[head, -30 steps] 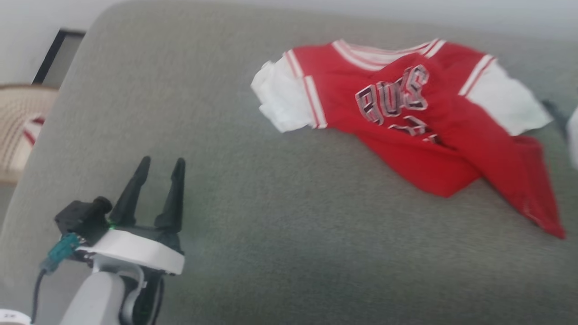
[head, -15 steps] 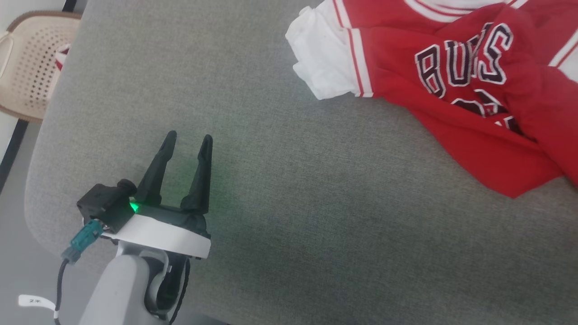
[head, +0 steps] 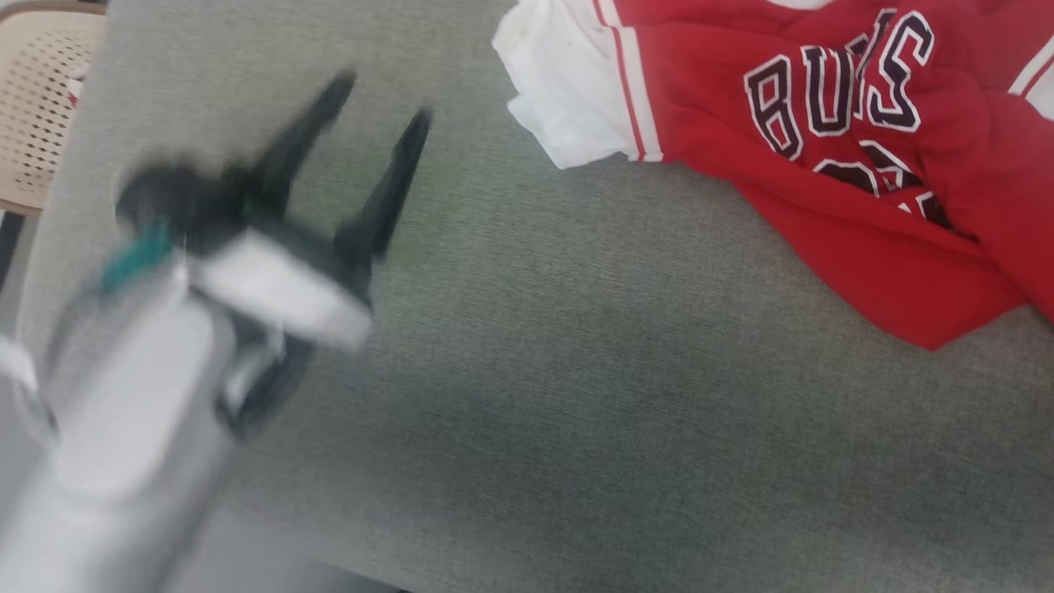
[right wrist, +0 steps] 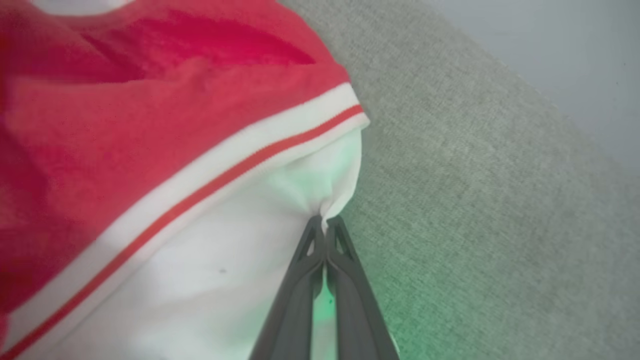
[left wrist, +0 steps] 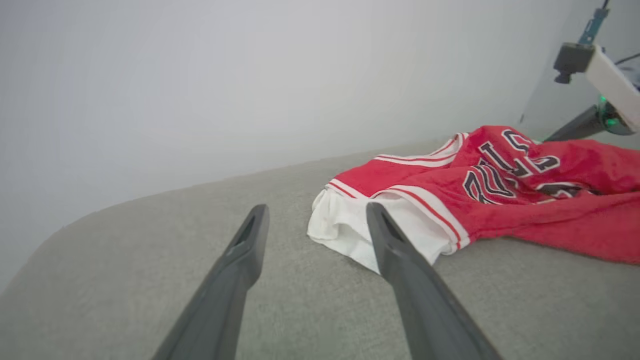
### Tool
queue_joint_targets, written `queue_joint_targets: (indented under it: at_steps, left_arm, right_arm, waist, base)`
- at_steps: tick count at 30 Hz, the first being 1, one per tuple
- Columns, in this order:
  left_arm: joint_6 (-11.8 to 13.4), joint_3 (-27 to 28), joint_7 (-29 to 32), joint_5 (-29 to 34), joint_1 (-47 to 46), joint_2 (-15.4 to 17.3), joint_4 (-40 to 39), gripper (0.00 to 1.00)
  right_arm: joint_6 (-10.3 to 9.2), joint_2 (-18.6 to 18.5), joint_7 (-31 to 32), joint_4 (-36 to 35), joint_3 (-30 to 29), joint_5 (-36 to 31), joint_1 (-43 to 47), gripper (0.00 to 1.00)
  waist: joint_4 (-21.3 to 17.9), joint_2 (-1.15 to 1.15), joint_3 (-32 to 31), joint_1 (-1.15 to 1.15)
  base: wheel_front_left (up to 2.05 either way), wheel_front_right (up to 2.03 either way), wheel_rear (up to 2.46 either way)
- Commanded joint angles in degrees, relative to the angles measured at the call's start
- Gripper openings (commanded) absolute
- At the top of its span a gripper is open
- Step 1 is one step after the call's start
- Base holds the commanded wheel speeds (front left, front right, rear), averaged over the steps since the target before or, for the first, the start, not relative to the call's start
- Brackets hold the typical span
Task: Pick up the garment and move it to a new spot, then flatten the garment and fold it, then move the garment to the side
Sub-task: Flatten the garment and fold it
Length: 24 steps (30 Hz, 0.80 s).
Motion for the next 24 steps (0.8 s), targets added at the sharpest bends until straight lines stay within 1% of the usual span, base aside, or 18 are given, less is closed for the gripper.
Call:
queue_joint_targets:
  at_steps: [1, 3, 6, 7, 8, 10, 11, 13, 16, 20, 22, 24]
  left_arm:
    - [-0.11, -2.76, 2.36, -1.52, -5.06, 2.13, 0.91, 1.00]
    - [-0.11, -8.15, 6.76, -5.43, -12.44, 4.58, 2.14, 1.00]
    - [-0.12, -15.05, 15.88, -14.97, -22.70, 6.92, 6.11, 1.00]
    - [-0.12, -18.86, 23.37, -22.94, -28.51, 7.49, 9.00, 1.00]
    - [-0.12, -20.44, 26.71, -26.37, -31.24, 7.82, 10.26, 1.00]
    - [-0.11, -22.14, 31.94, -31.31, -36.19, 8.48, 14.16, 1.00]
    - [-0.13, -23.12, 34.12, -33.64, -38.04, 8.15, 15.78, 1.00]
    - [-0.12, -24.48, 37.43, -36.64, -41.65, 7.43, 19.56, 1.00]
    - [-0.12, -25.47, 40.38, -40.19, -46.25, 6.17, 24.73, 1.00]
    - [-0.12, -28.70, 44.24, -41.85, -49.96, 4.51, 30.55, 1.00]
    - [-0.12, -30.00, 47.12, -43.60, -51.35, 3.78, 32.62, 1.00]
    - [-0.12, -32.02, 50.42, -43.97, -52.16, 3.76, 33.75, 1.00]
  right_arm:
    - [-0.14, 0.15, 0.75, 1.23, 0.89, 0.08, -0.31, 0.00]
    - [-0.14, 0.61, 1.04, 1.36, 1.57, 0.16, -1.73, 0.00]
    - [-0.14, 1.07, 1.31, 1.51, 2.76, 0.16, -3.54, 0.00]
    - [-0.14, 1.52, 1.56, 1.46, 3.71, 0.21, -4.78, 0.00]
    - [-0.14, 1.86, 1.62, 1.47, 4.05, 0.31, -5.30, 0.00]
    - [-0.14, 2.27, 1.99, 1.12, 5.16, 0.31, -6.51, 0.00]
    - [-0.14, 2.47, 2.24, 1.05, 5.72, 0.45, -7.08, 0.00]
    - [-0.14, 2.88, 2.59, 0.65, 6.65, 0.83, -8.18, 0.00]
    - [-0.14, 3.24, 3.19, 0.39, 8.36, 0.99, -9.76, 0.00]
    - [-0.19, 3.64, 2.80, 0.53, 10.36, 1.27, -11.28, 0.00]
    - [-0.19, 3.77, 2.74, 0.67, 11.50, 1.42, -11.79, 0.00]
    - [-0.19, 4.14, 2.56, 0.97, 12.49, 1.61, -12.23, 0.00]
  waist:
    - [-0.73, 0.00, 1.10, 0.00]
    - [-1.28, 0.00, 2.07, 0.00]
    - [-2.08, 0.00, 3.41, 0.00]
    - [-2.70, 0.00, 4.26, 0.00]
    - [-3.03, 0.00, 4.59, 0.00]
    - [-3.72, 0.00, 5.39, 0.00]
    - [-4.03, 0.00, 5.79, 0.00]
    - [-4.75, 0.00, 6.69, 0.00]
    - [-5.98, 0.00, 7.98, 0.00]
    - [-7.23, 0.00, 9.12, 0.00]
    - [-7.70, 0.00, 9.42, 0.00]
    - [-8.14, 0.00, 9.49, 0.00]
  base:
    - [0.00, 0.00, 0.00]
    - [0.00, 0.00, 0.00]
    - [0.00, 0.00, 0.00]
    - [0.00, 0.00, 0.00]
    - [0.00, 0.00, 0.00]
    - [0.00, 0.00, 0.00]
    - [0.00, 0.00, 0.00]
    - [0.00, 0.00, 0.00]
    - [0.00, 0.00, 0.00]
    - [0.00, 0.00, 0.00]
    - [0.00, 0.00, 0.00]
    - [0.00, 0.00, 0.00]
